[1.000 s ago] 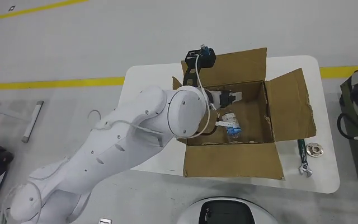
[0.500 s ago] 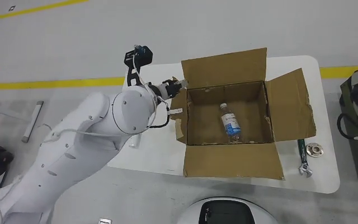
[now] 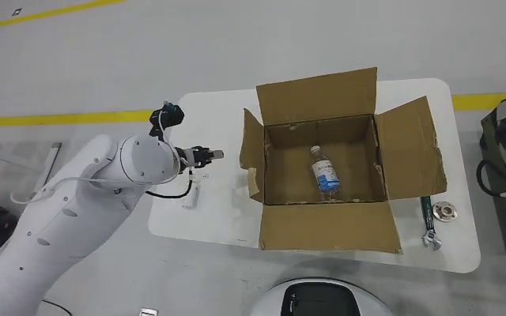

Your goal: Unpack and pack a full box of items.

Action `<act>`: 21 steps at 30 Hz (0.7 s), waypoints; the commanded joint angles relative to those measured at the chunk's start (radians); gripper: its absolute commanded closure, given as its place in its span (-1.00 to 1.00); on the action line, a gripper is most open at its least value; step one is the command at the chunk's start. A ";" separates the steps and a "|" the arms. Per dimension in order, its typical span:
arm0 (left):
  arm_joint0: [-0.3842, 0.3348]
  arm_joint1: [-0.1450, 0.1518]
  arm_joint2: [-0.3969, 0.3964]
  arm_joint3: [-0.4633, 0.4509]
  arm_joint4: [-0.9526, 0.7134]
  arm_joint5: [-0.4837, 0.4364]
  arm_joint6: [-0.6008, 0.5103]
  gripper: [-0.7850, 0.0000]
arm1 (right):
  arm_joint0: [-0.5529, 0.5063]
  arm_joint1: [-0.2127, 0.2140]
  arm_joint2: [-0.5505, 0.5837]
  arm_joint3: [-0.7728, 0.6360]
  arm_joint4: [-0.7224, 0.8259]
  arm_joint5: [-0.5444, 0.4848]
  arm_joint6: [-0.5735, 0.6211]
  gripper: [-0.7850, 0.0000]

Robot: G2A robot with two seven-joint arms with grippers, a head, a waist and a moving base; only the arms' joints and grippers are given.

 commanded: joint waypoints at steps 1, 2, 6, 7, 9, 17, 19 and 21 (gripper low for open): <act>-0.016 0.005 0.031 0.022 -0.003 -0.050 -0.050 -1.00 | 0.000 0.000 0.000 0.000 0.000 0.000 0.000 1.00; -0.022 0.005 0.042 0.034 -0.014 -0.065 -0.065 -1.00 | 0.000 0.000 0.000 0.000 0.000 0.000 0.000 1.00; -0.036 -0.001 0.079 0.054 -0.036 -0.117 -0.117 -1.00 | 0.000 0.000 0.000 0.000 0.000 0.000 0.000 1.00; -0.036 -0.001 0.079 0.054 -0.036 -0.117 -0.117 -1.00 | 0.000 0.000 0.000 0.000 0.000 0.000 0.000 1.00; -0.036 -0.001 0.079 0.054 -0.036 -0.117 -0.117 -1.00 | 0.000 0.000 0.000 0.000 0.000 0.000 0.000 1.00; -0.036 -0.001 0.079 0.054 -0.036 -0.117 -0.117 -1.00 | 0.000 0.000 0.000 0.000 0.000 0.000 0.000 1.00; -0.036 -0.001 0.079 0.054 -0.036 -0.117 -0.117 -1.00 | 0.000 0.000 0.000 0.000 0.000 0.000 0.000 1.00; -0.028 -0.001 0.081 0.053 -0.027 -0.119 -0.096 -1.00 | 0.000 0.000 0.000 0.000 0.000 0.000 0.000 1.00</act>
